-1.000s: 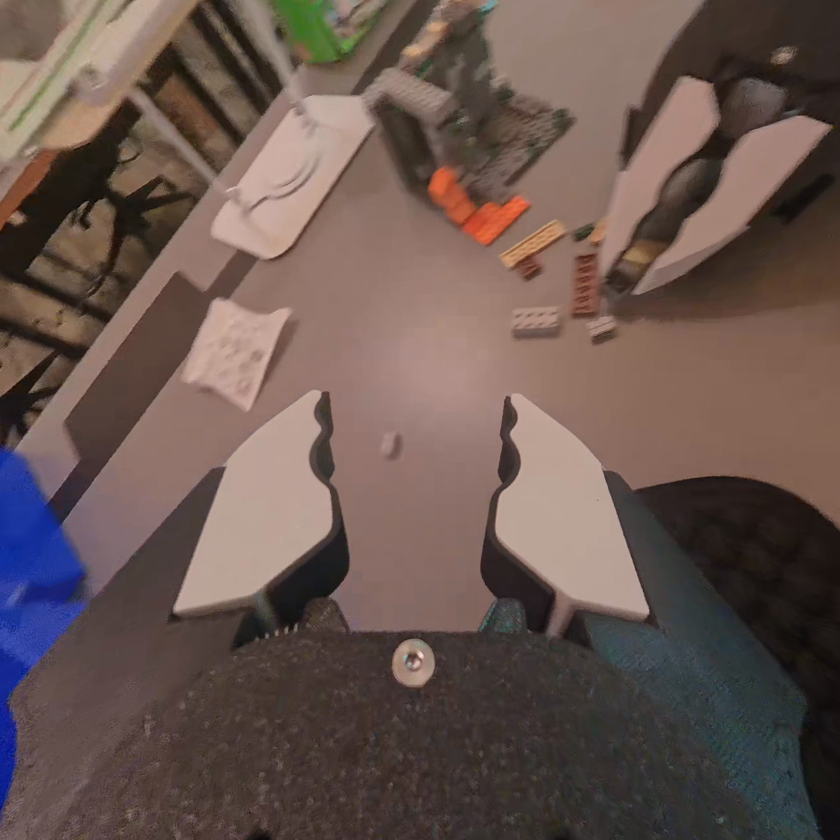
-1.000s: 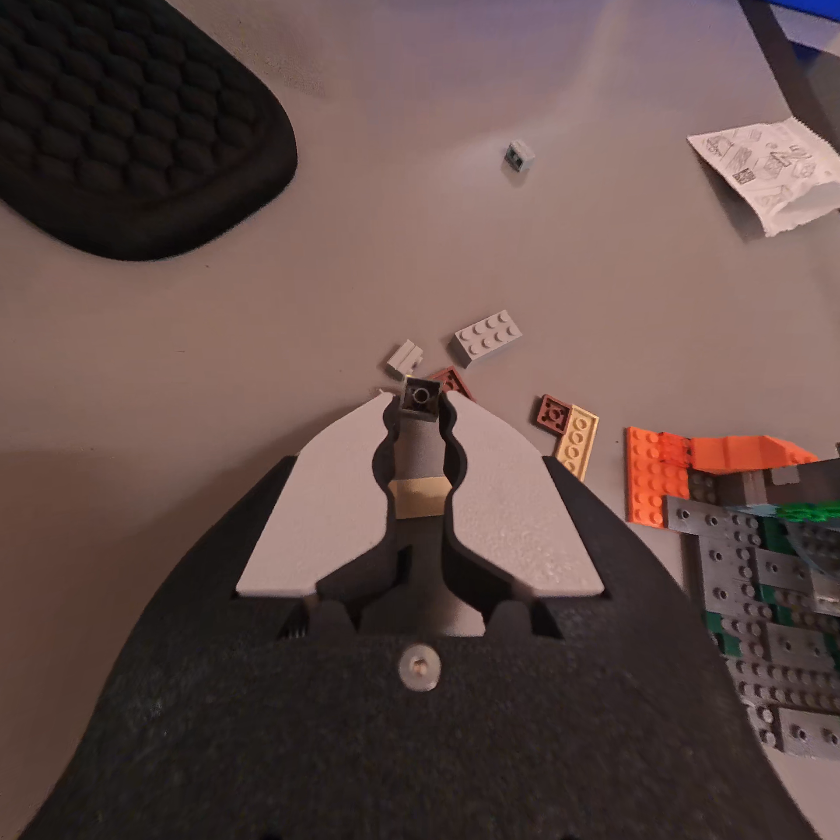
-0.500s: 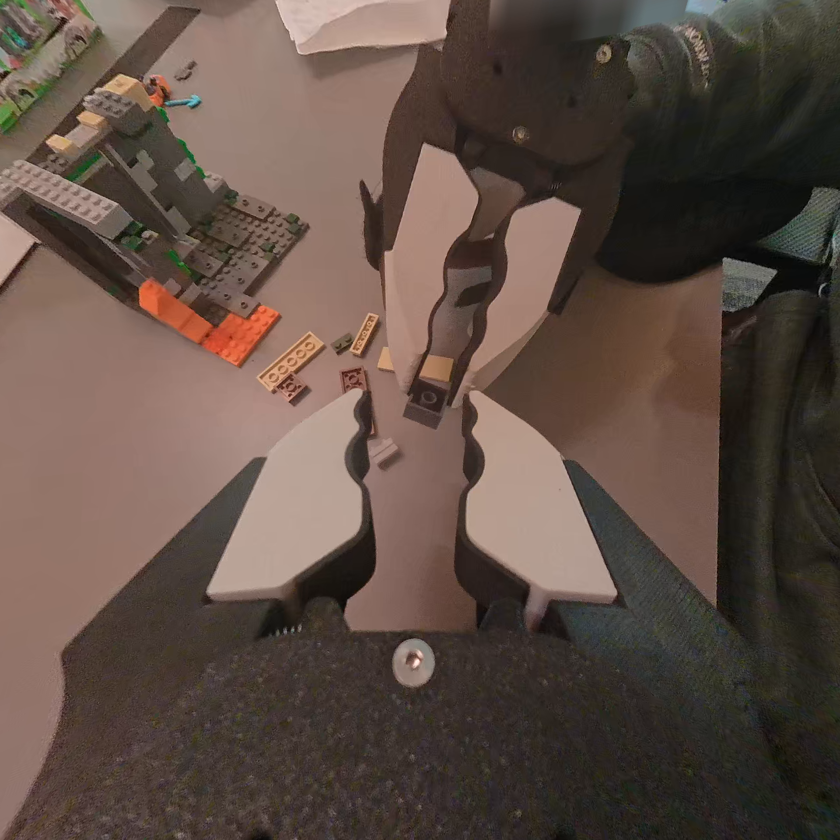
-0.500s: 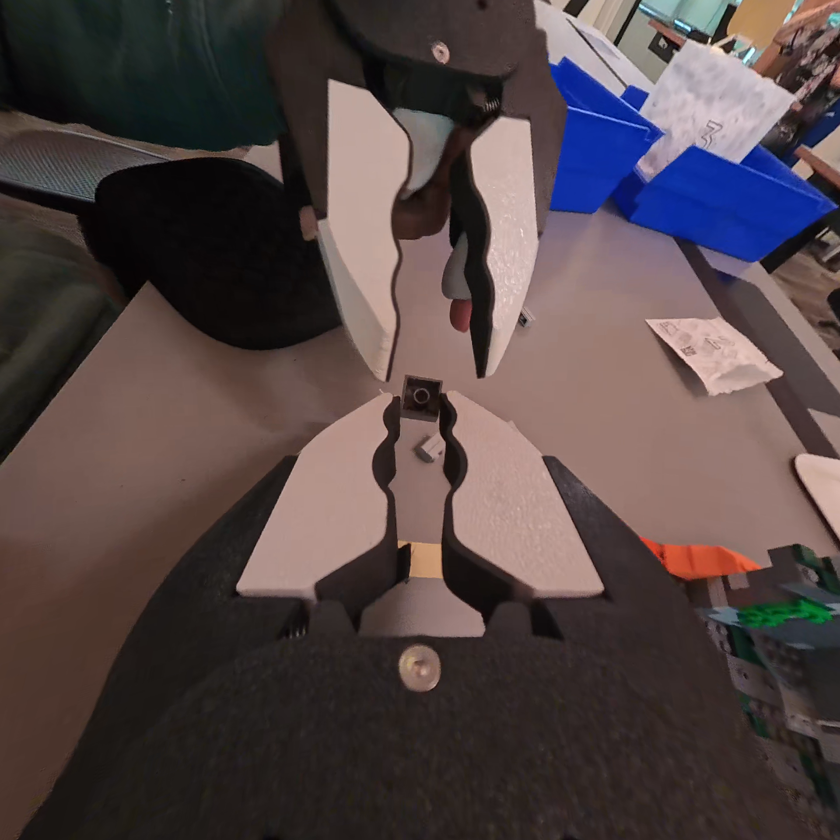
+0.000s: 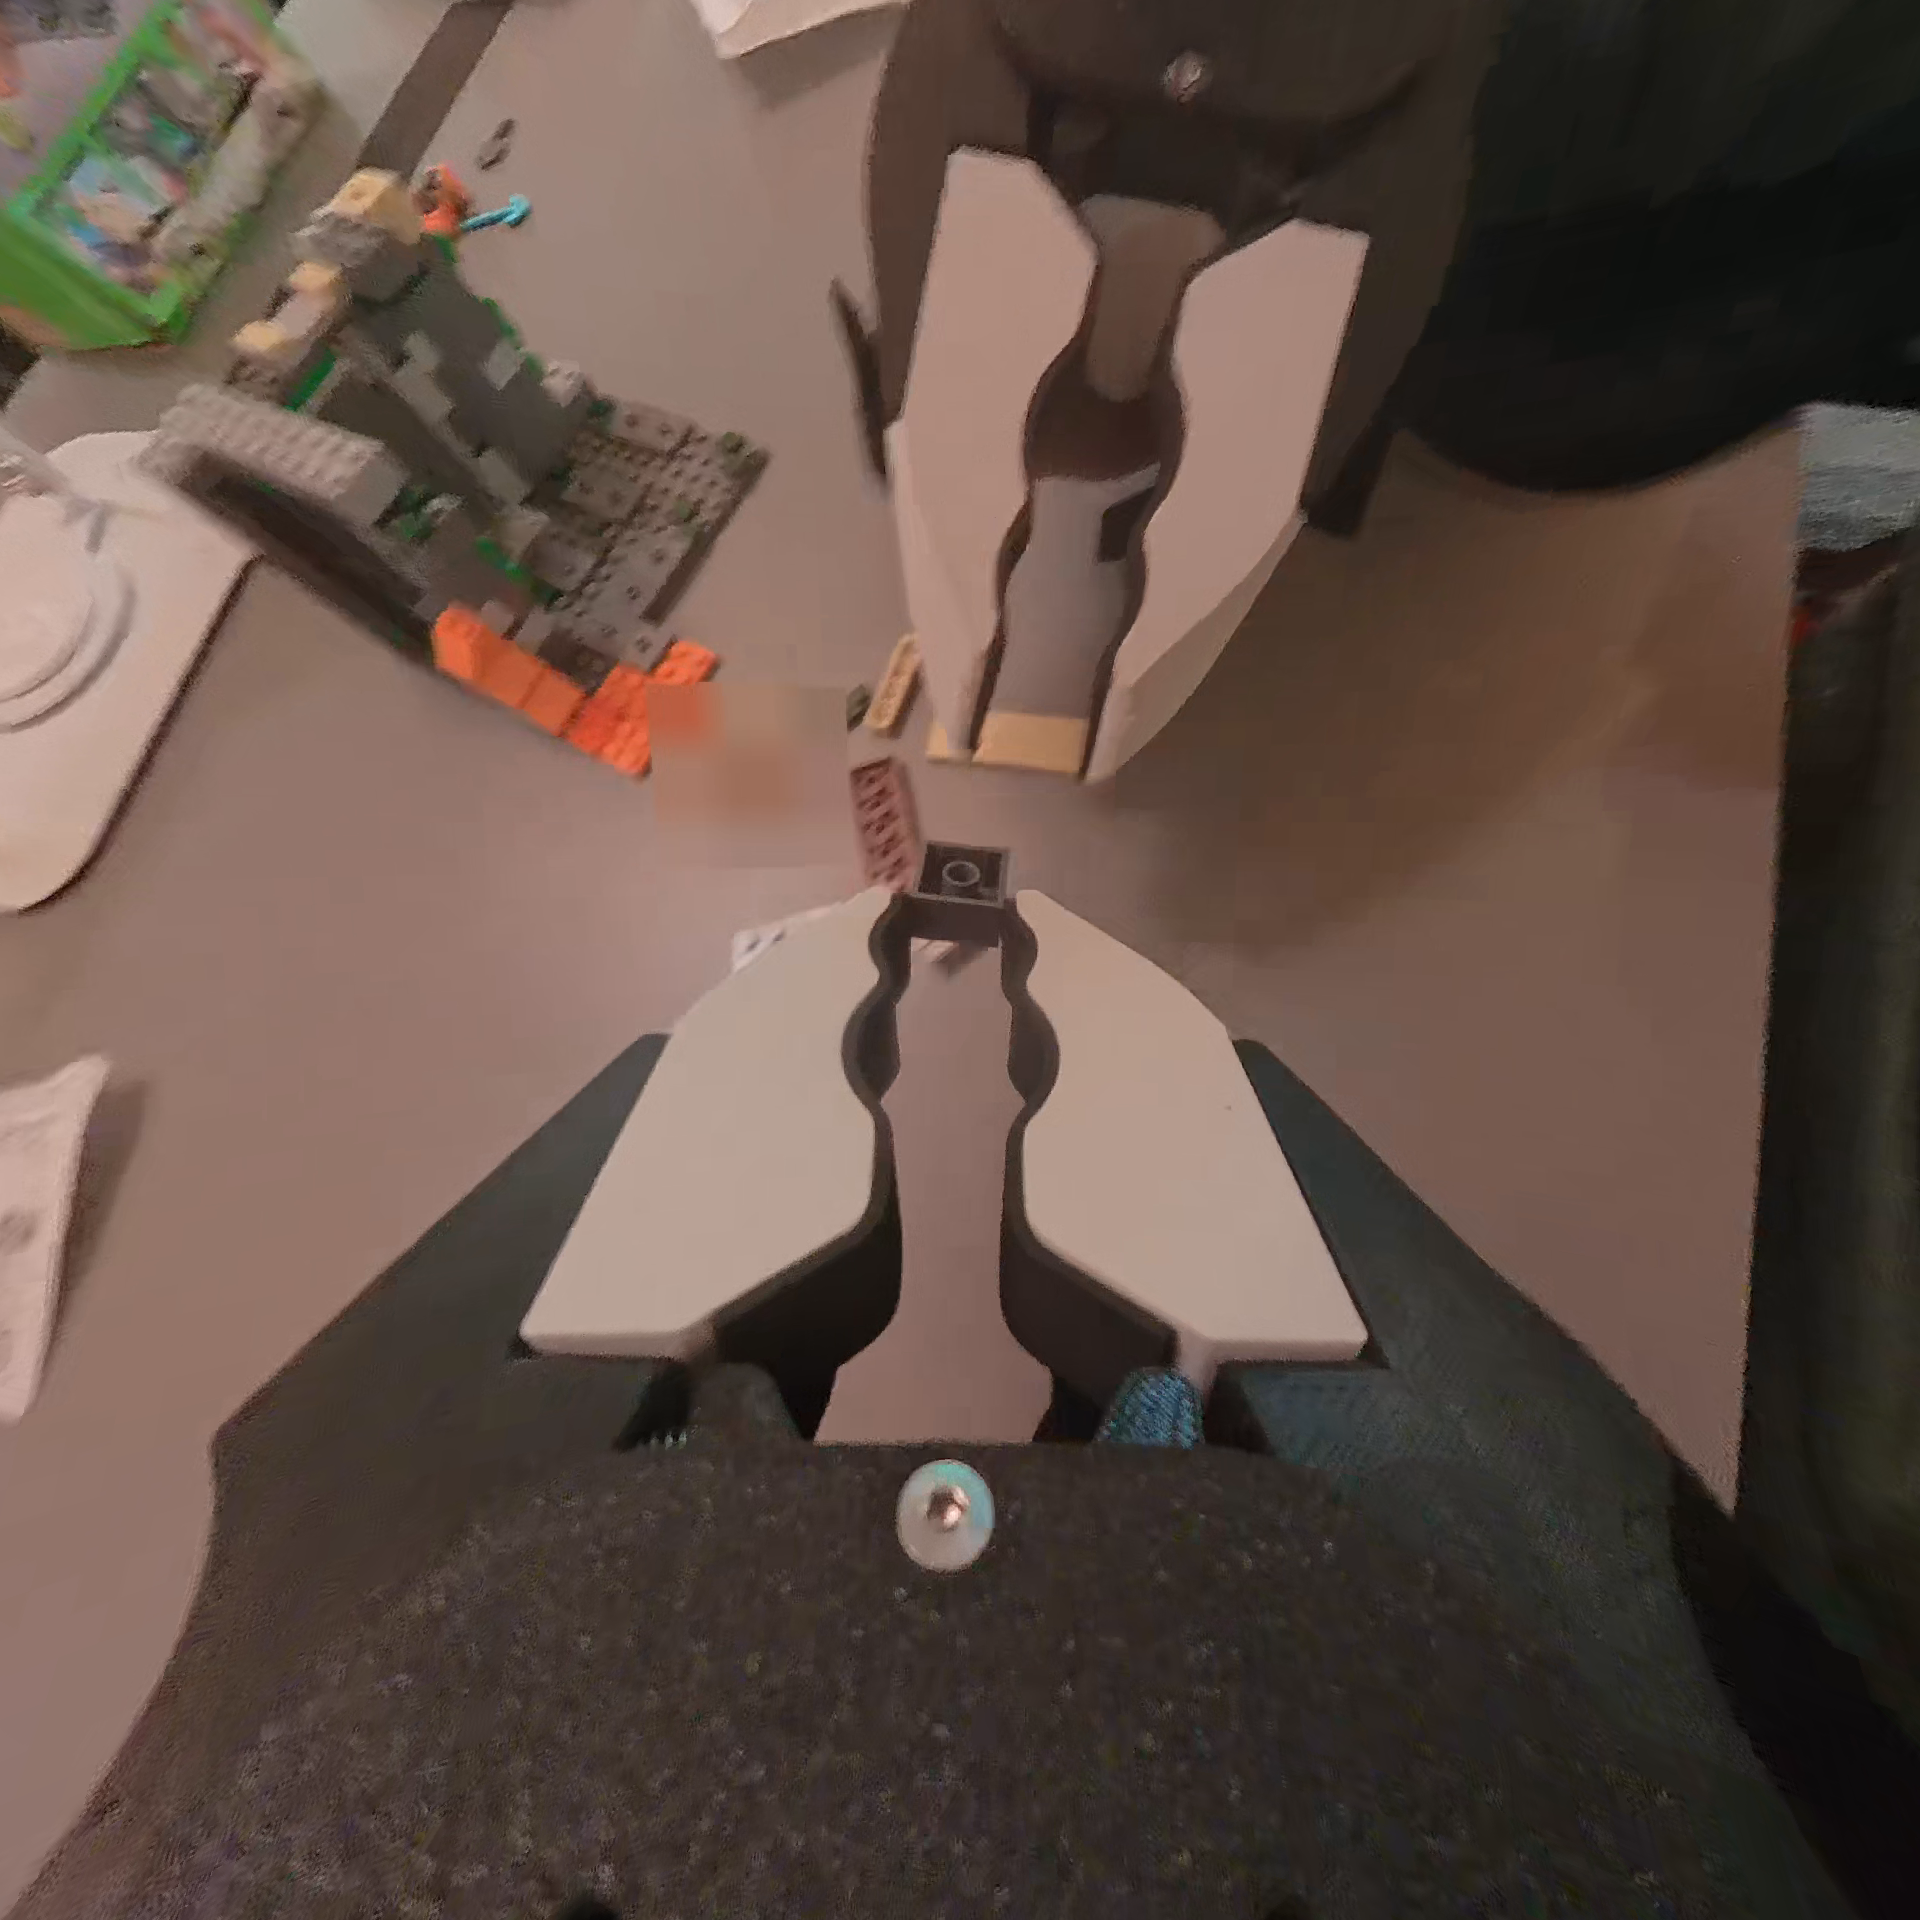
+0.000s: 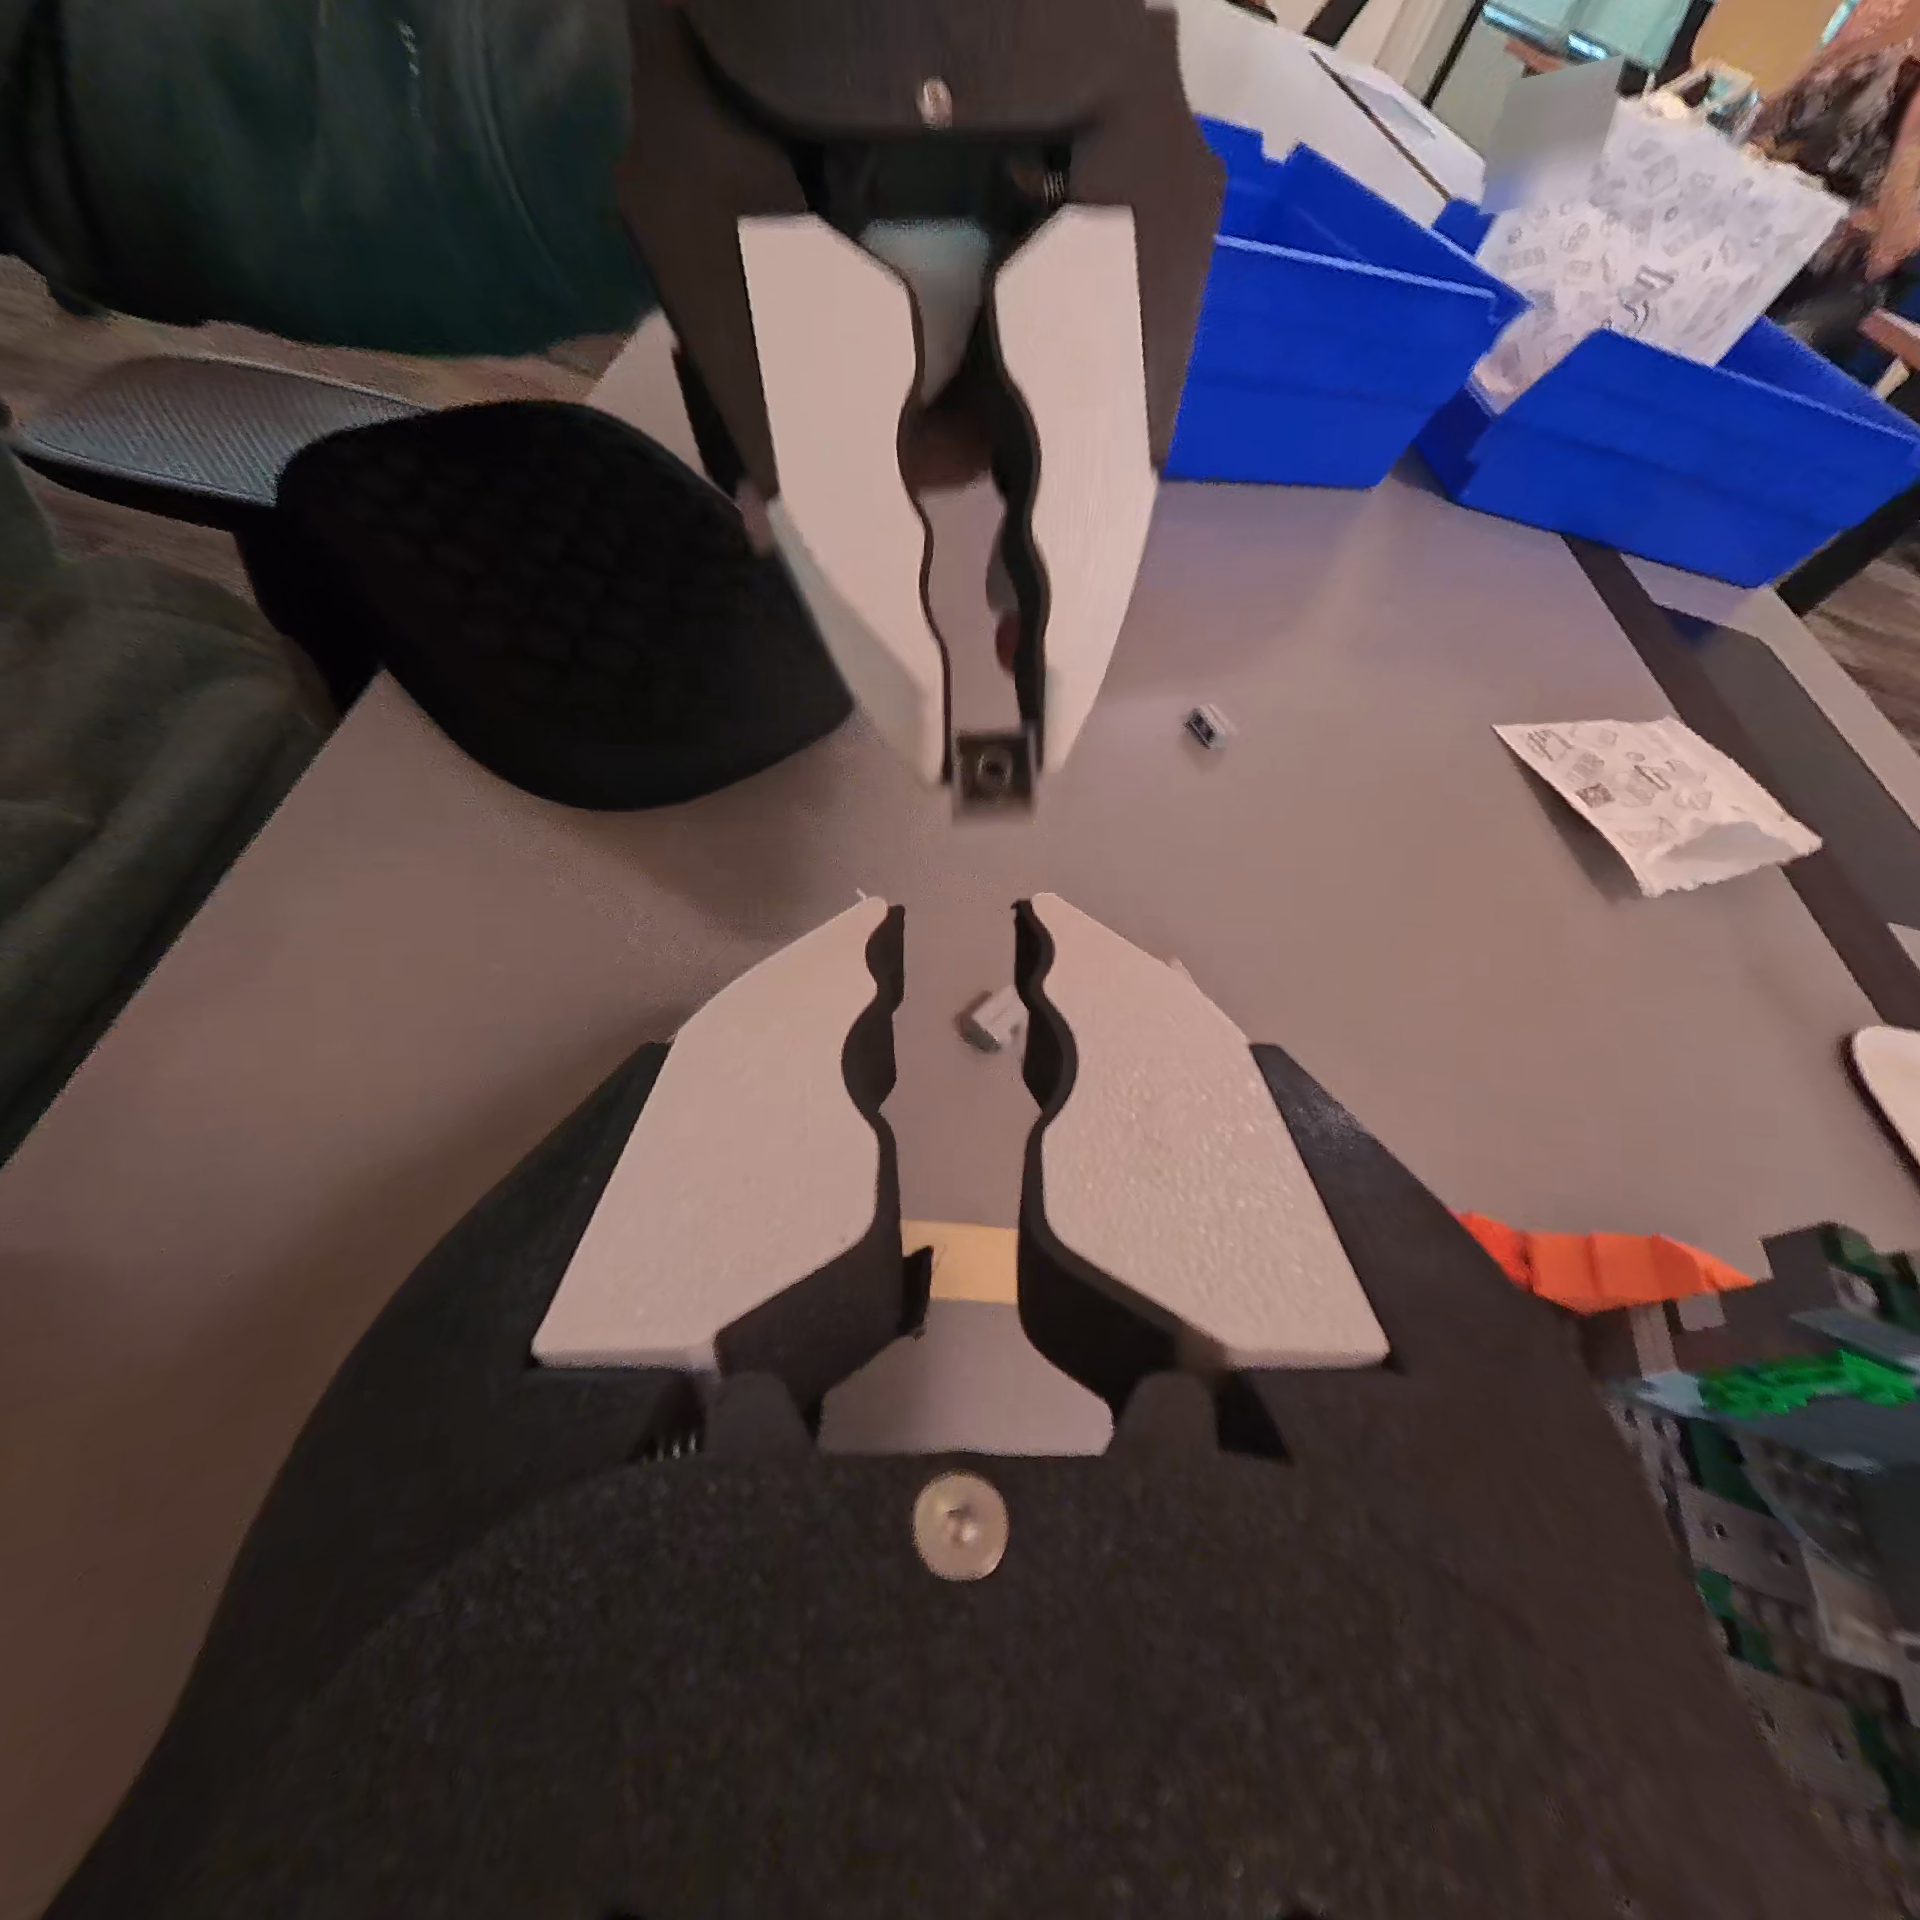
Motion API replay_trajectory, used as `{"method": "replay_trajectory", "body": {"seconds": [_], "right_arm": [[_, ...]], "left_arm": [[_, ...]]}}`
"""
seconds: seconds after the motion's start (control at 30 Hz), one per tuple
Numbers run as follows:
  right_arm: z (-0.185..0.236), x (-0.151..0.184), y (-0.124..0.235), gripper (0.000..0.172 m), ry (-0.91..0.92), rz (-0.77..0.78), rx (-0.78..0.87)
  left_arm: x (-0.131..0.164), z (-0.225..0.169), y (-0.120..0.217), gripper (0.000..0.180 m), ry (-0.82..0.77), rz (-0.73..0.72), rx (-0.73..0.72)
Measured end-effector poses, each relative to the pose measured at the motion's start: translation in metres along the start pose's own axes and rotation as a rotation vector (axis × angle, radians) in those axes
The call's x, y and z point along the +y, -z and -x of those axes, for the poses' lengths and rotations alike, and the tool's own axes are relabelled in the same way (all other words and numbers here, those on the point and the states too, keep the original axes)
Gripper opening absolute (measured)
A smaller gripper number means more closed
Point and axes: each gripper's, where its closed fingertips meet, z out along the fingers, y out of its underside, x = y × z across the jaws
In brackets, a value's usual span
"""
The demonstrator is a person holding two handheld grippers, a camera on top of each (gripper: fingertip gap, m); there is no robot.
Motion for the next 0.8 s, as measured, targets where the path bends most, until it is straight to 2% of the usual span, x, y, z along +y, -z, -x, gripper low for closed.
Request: {"method": "replay_trajectory", "body": {"seconds": [0.1,0.27,0.47,0.63,0.8], "right_arm": [[-0.008,0.018,0.004,0.026,-0.031,0.093,0.005],[-0.007,0.061,0.011,0.040,-0.097,0.321,-0.052],[-0.009,0.081,0.015,0.050,-0.132,0.437,-0.052],[-0.008,0.086,0.014,0.055,-0.215,0.486,-0.081],[-0.008,0.088,0.013,0.055,-0.239,0.522,-0.115]], "left_arm": [[0.016,0.035,0.033,0.016,0.028,0.048,-0.159],[0.056,0.101,0.120,0.016,0.144,0.142,-0.470],[0.110,0.140,0.209,0.016,0.315,0.241,-0.712],[0.158,0.146,0.238,0.016,0.479,0.336,-0.771],[0.175,0.146,0.238,0.024,0.548,0.336,-0.769]]}}
